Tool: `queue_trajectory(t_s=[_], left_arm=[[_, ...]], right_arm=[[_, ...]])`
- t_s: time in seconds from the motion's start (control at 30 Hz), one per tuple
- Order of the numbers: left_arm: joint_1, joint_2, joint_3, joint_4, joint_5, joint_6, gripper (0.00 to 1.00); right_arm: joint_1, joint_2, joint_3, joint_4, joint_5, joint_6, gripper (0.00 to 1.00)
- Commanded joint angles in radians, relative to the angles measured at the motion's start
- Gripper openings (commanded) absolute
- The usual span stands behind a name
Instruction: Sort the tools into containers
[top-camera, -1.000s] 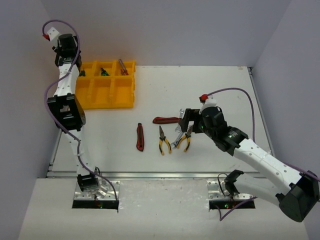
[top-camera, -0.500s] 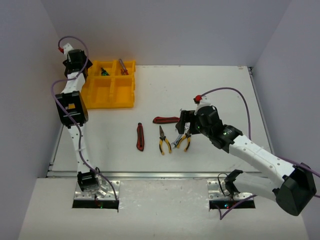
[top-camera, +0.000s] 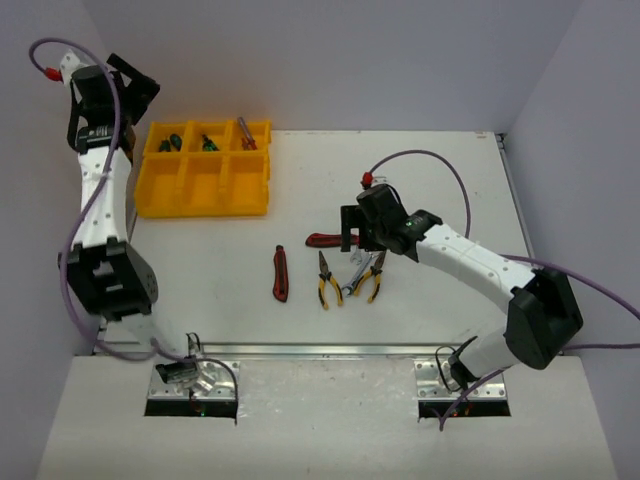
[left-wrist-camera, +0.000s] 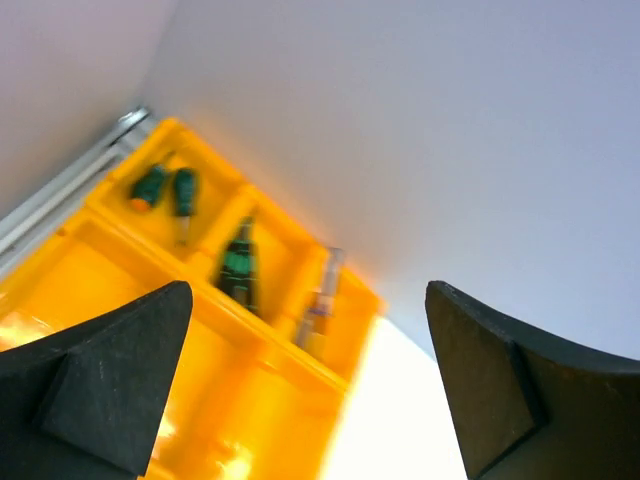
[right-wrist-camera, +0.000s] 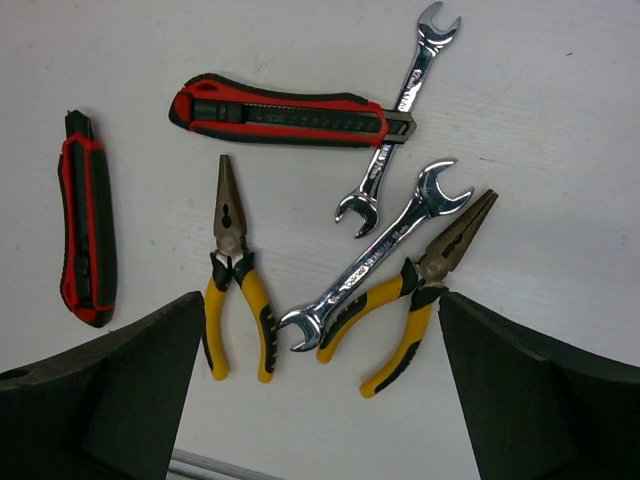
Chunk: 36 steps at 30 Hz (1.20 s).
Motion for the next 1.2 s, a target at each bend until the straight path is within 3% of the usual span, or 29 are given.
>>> queue_trajectory(t_s=[0.0, 0.1, 0.3, 0.5, 0.67, 0.9, 0.93, 1.07, 1.17], left_arm=[[-0.013, -0.649, -0.442, 0.134, 0.196, -0.116, 1.00], [-0.054, -0.959, -0.688, 0.111, 0.219, -0.116, 1.00], [-0.185, -1.105, -0.956, 0.010, 0.329, 0.051, 1.00], [-0.200, -1.252, -1.051, -0.149, 0.249, 0.213, 1.00], [-0.221, -1.317, -1.140, -0.118, 0.234, 0.207, 1.00], [-0.224, -1.324, -1.160, -0.091, 0.282, 0.207, 1.00], [-0.224, -1.327, -1.161, -0.086, 0.284, 0.207, 1.00], [-0.229, -1.332, -1.166, -0.081, 0.296, 0.206, 1.00], [-0.236, -1.333, -1.167, -0.079, 0.300, 0.207, 1.00]], right_arm=[[-0.002, 0.021, 0.055, -0.120, 0.111, 0.144, 0.99], [-0.002, 0.019, 0.003, -0.093, 0.129, 0.228, 0.97], [-0.002, 0.097, 0.016, -0.192, 0.169, 0.333, 0.73], [-0.001, 0.083, -0.050, -0.150, 0.147, 0.342, 0.71], [-0.004, 0.082, -0.066, -0.074, 0.193, 0.303, 0.64], [-0.064, 0.234, 0.078, -0.087, 0.162, 0.200, 0.51], [-0.062, 0.248, 0.109, -0.085, 0.155, 0.180, 0.50], [-0.062, 0.338, 0.188, -0.031, 0.027, 0.044, 0.64], [-0.062, 0.411, 0.336, -0.186, 0.082, 0.164, 0.72]])
